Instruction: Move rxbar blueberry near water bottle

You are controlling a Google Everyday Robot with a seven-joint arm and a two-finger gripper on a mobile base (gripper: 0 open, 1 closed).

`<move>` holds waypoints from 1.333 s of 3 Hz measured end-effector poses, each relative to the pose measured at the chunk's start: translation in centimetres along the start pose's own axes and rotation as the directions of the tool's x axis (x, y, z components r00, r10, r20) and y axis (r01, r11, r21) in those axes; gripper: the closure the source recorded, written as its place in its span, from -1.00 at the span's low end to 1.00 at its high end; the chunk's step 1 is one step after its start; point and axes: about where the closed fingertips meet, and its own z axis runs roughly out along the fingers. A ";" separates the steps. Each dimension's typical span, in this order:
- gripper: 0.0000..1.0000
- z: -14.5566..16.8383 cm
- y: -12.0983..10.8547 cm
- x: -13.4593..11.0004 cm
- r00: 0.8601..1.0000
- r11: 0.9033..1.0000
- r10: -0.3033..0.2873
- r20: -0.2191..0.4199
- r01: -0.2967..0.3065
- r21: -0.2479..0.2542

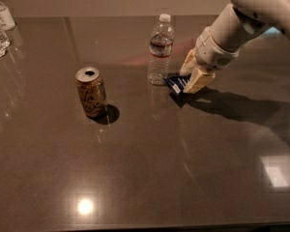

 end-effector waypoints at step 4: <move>-1.00 1.2 -0.3 0.8 1.000 1.000 0.017 -0.011 -0.017 -0.001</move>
Offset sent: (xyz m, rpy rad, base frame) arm 0.0098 -0.0103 -0.0159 -0.0145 0.0037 -0.0373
